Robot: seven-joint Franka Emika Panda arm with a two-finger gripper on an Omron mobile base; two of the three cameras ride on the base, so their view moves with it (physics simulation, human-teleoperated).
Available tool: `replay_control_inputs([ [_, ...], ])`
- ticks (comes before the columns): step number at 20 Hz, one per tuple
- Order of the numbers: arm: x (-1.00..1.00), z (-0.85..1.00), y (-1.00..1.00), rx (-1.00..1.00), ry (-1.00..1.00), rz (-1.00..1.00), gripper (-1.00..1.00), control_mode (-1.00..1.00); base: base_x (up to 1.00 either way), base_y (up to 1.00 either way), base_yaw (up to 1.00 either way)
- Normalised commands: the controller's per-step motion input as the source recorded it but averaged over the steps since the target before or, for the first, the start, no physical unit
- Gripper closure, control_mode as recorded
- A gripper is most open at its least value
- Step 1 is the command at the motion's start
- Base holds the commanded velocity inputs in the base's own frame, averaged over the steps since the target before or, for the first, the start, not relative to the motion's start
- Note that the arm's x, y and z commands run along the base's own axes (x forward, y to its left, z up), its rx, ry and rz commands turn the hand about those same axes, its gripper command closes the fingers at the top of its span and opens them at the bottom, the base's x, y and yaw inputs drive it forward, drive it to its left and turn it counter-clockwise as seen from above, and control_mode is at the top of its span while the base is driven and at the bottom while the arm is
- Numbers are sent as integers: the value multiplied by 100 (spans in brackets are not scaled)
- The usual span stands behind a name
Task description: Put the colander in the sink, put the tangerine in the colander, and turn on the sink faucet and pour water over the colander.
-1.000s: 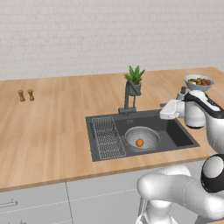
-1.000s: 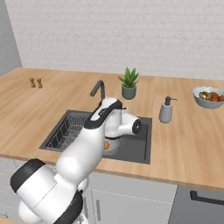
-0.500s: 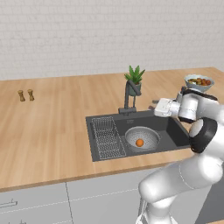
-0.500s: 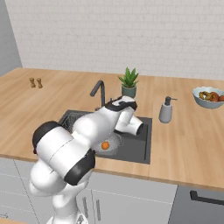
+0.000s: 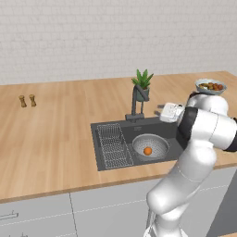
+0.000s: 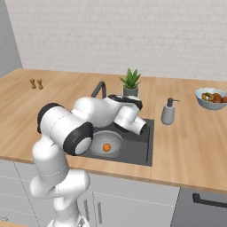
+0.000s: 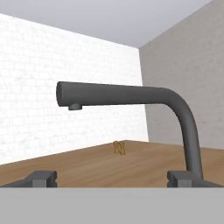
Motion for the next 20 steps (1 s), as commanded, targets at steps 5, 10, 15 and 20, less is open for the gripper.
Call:
replay_control_inputs([
  [5,33,-5,8,0,0,-2,-100,-100,0,0,0],
  [10,35,-11,3,-1,0,-1,-100,-100,0,0,0],
  [15,38,-6,6,-5,0,0,-100,-100,0,0,0],
  [20,20,-8,16,-7,0,0,-100,-100,0,0,0],
])
